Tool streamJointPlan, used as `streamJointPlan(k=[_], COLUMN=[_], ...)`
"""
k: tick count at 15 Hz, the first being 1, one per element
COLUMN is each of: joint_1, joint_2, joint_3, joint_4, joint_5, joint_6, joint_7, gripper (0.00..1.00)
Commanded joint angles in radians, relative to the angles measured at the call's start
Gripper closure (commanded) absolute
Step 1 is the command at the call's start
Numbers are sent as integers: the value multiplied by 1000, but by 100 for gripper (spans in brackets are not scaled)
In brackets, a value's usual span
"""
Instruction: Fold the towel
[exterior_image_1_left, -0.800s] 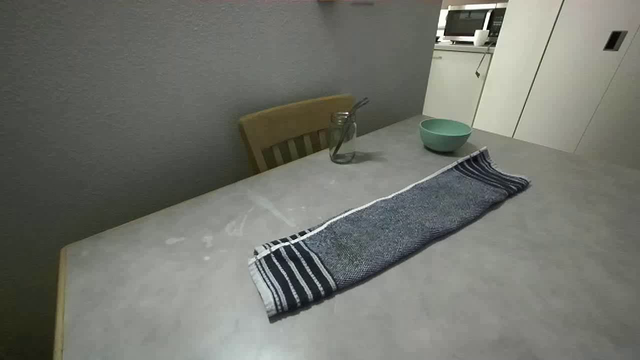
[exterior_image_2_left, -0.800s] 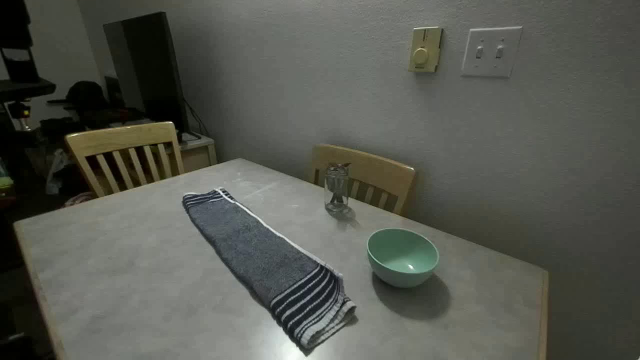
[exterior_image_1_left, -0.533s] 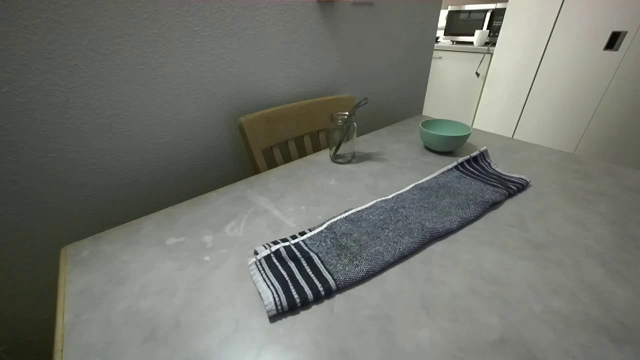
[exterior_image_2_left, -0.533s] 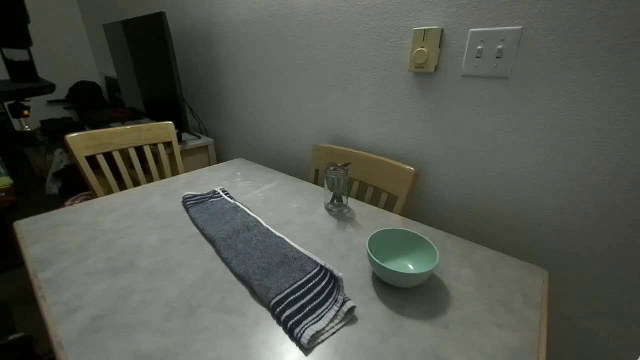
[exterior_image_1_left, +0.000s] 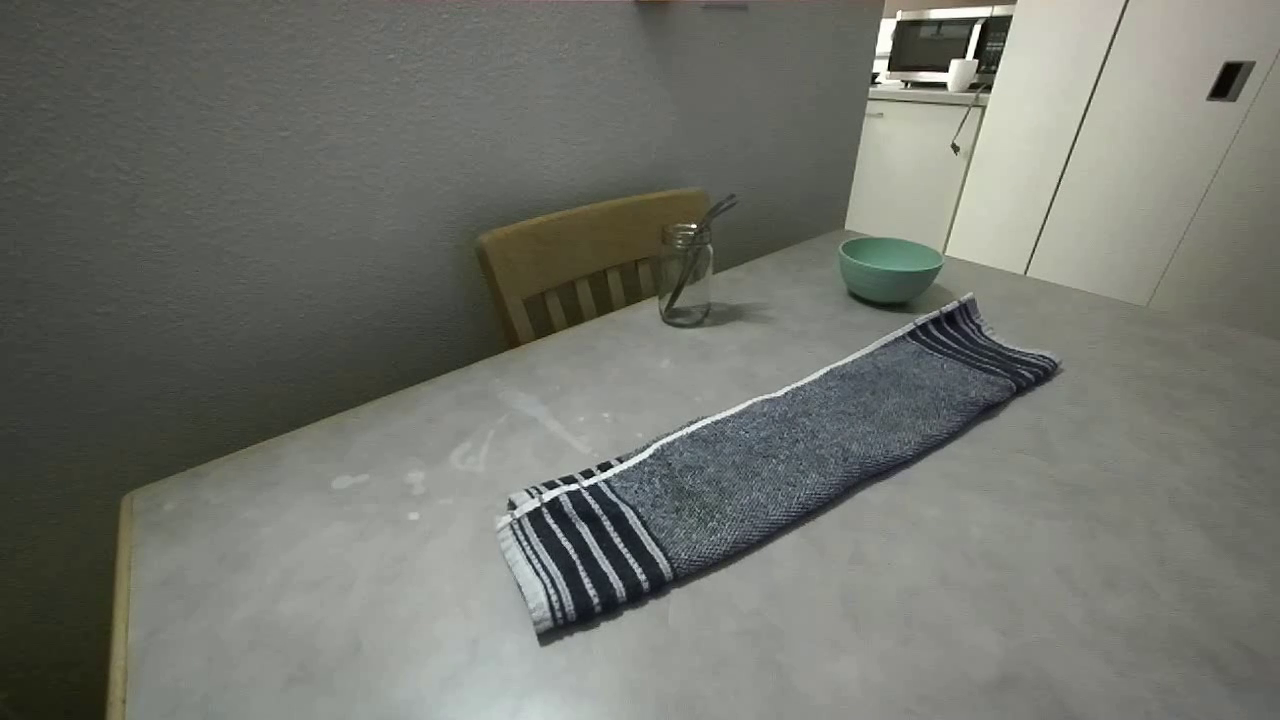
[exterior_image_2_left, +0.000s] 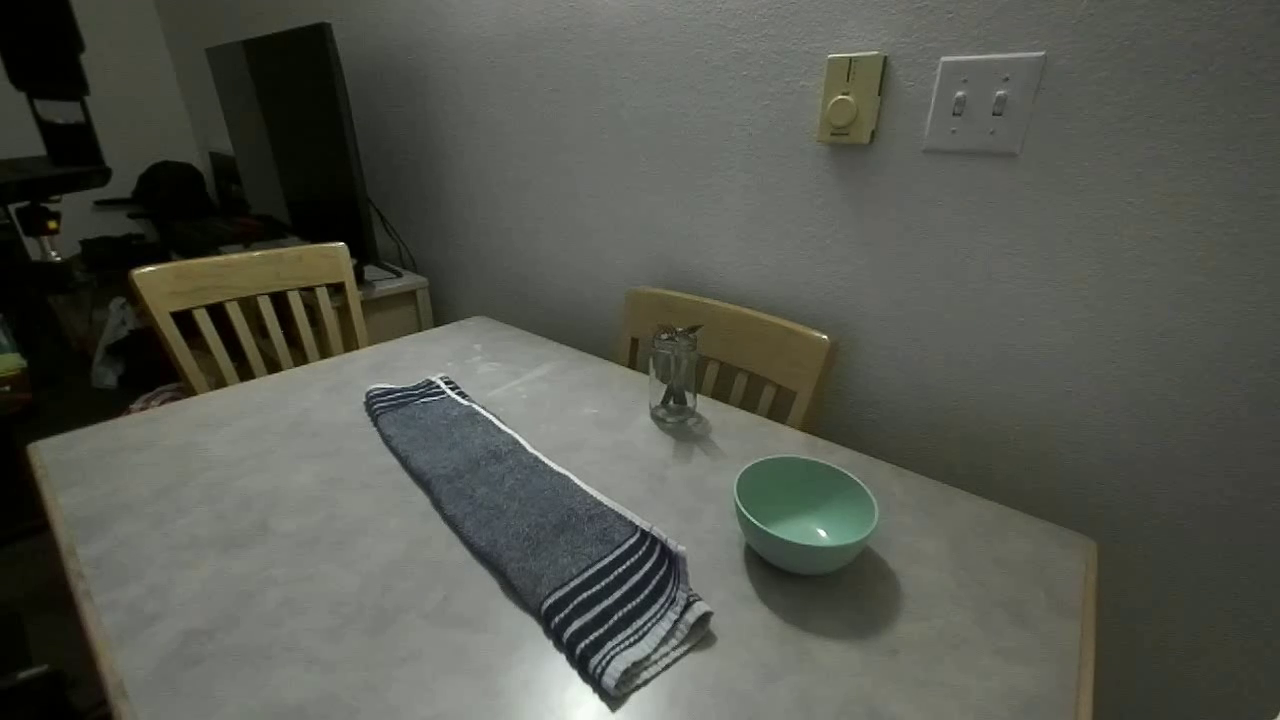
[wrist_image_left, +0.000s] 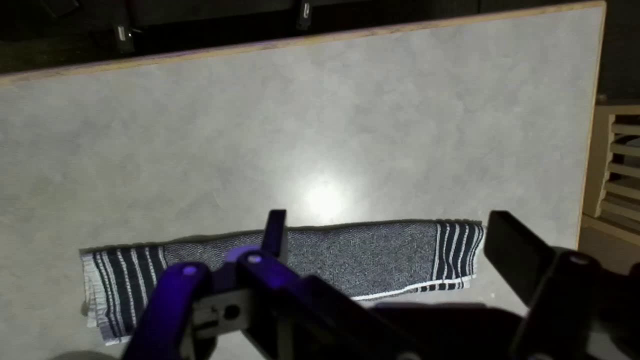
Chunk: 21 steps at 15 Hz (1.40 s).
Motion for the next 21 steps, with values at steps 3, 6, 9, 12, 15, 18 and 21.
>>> streamJointPlan(k=[3, 6, 9, 12, 15, 18, 21], joint_1=[30, 31, 51, 51, 56, 57, 67], joint_2=[262, 240, 367, 380, 435, 555, 728], joint_3=[64, 79, 87, 87, 97, 120, 142], joint_4=[94, 67, 129, 145, 186, 284, 437], joint_5=[79, 63, 63, 63, 53, 50, 46], joint_6=[133, 131, 135, 134, 152, 193, 187], joint_7=[-6, -8, -26, -29, -30, 25, 56], gripper=[0, 0, 0, 0, 0, 0, 0])
